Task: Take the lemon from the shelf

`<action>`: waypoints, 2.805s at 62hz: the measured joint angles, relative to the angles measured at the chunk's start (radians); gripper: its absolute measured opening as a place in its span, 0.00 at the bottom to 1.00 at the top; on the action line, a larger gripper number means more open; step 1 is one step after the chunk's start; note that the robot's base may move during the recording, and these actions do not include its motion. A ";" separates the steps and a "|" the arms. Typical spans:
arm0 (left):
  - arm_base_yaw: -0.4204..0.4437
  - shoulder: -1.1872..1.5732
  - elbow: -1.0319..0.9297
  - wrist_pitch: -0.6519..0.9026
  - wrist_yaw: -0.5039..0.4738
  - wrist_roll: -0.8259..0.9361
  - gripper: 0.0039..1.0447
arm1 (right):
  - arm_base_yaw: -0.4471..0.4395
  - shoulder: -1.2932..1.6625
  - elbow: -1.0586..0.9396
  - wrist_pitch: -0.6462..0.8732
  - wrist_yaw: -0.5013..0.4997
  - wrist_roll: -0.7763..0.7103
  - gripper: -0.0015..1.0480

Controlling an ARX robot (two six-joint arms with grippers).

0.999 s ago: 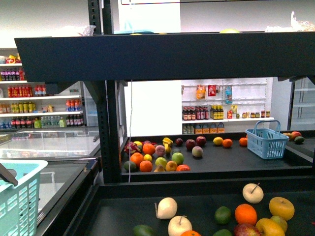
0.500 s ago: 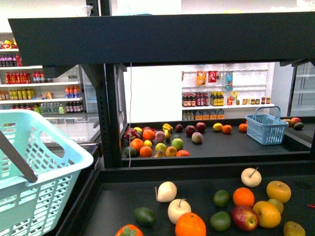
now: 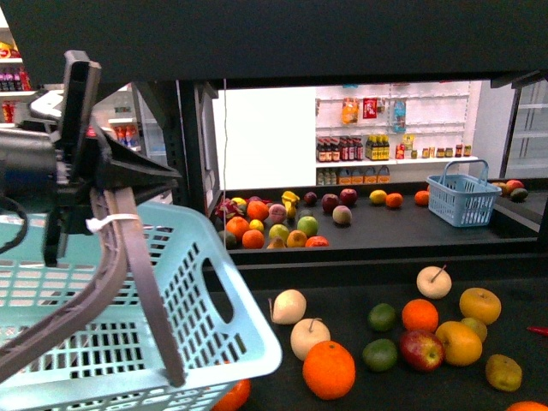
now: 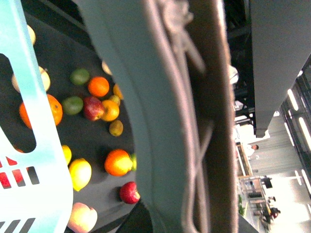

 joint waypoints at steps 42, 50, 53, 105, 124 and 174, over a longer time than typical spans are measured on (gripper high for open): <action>-0.219 0.193 0.196 0.095 -0.011 -0.011 0.06 | 0.000 0.000 0.000 0.000 0.000 0.000 0.93; -0.220 0.198 0.196 0.095 -0.019 -0.019 0.06 | 0.026 0.067 0.027 -0.087 0.133 0.038 0.93; -0.219 0.200 0.196 0.095 -0.026 -0.019 0.06 | 0.011 0.151 0.040 -0.092 0.134 0.070 0.93; -0.219 0.205 0.196 0.095 -0.026 -0.022 0.06 | -0.036 2.321 1.043 0.209 0.111 0.233 0.93; -0.219 0.205 0.196 0.095 -0.026 -0.022 0.06 | 0.007 2.490 1.198 0.216 0.114 0.282 0.93; -0.219 0.205 0.196 0.095 -0.026 -0.022 0.06 | 0.072 2.658 1.473 0.155 0.087 0.356 0.93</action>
